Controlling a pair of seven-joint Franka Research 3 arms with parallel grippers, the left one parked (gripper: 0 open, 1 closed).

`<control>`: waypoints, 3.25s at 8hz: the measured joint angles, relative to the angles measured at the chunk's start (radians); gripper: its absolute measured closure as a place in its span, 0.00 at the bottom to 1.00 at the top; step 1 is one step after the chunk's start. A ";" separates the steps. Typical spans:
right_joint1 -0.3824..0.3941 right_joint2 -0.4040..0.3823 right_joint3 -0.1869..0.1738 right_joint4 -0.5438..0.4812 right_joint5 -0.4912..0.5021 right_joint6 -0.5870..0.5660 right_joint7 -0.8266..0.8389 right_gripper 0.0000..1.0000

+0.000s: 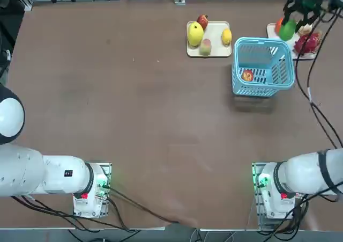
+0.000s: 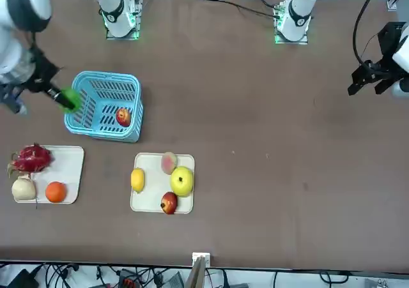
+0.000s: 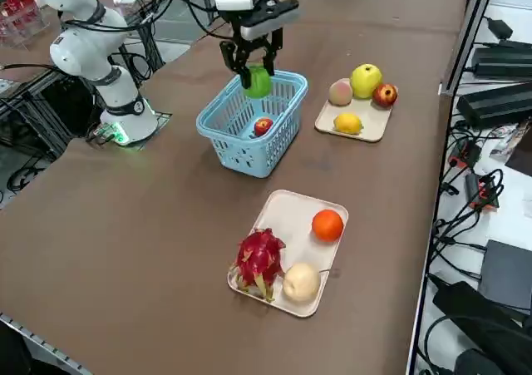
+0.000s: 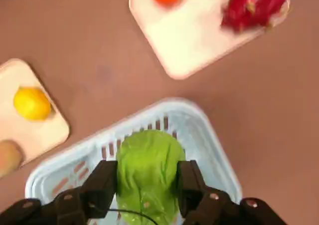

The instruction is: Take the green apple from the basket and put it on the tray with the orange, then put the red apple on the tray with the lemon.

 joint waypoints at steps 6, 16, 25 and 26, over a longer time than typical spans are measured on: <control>-0.172 0.568 -0.003 0.383 0.004 0.144 -0.258 0.33; -0.196 0.656 0.001 0.400 0.005 0.180 -0.283 0.00; -0.009 -0.002 0.020 -0.143 0.089 0.021 -0.138 0.00; 0.029 -0.043 0.022 -0.256 0.089 0.112 -0.108 0.00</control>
